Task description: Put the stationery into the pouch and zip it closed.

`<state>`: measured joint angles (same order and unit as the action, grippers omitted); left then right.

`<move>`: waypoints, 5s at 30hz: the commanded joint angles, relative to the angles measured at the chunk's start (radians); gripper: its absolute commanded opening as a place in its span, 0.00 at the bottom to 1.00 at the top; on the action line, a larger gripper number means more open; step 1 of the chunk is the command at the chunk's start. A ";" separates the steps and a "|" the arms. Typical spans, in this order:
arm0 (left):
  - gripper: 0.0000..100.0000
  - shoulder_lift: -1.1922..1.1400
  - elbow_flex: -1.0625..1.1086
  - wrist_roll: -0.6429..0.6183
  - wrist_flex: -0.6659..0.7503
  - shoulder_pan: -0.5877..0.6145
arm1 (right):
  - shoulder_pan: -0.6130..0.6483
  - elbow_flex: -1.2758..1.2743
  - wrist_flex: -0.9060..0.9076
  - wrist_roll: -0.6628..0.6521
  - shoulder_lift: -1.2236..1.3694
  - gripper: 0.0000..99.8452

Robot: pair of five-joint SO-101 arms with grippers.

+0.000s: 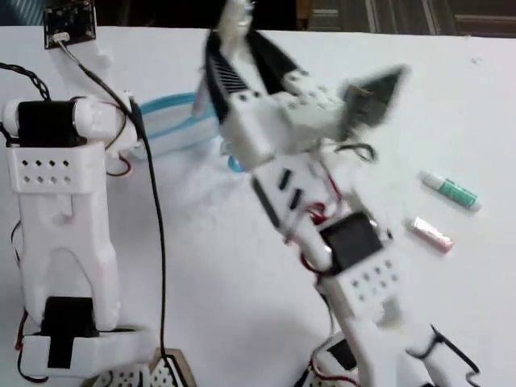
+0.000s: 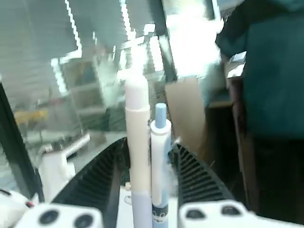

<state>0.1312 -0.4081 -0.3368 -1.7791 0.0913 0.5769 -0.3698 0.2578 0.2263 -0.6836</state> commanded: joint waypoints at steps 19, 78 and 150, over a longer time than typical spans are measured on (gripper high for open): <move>0.02 0.005 -0.020 0.003 0.002 0.005 | 0.012 0.046 -0.139 -0.003 0.259 0.02; 0.02 0.001 -0.015 0.015 0.002 0.002 | -0.970 0.092 0.975 -1.398 0.768 0.24; 0.02 0.005 -0.015 0.018 0.002 0.005 | 0.142 -0.486 -0.522 -0.304 -0.096 0.02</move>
<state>0.1281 -0.4081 -0.3291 -1.7791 0.0913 0.7073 -0.8531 -0.2302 -0.0637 -0.7603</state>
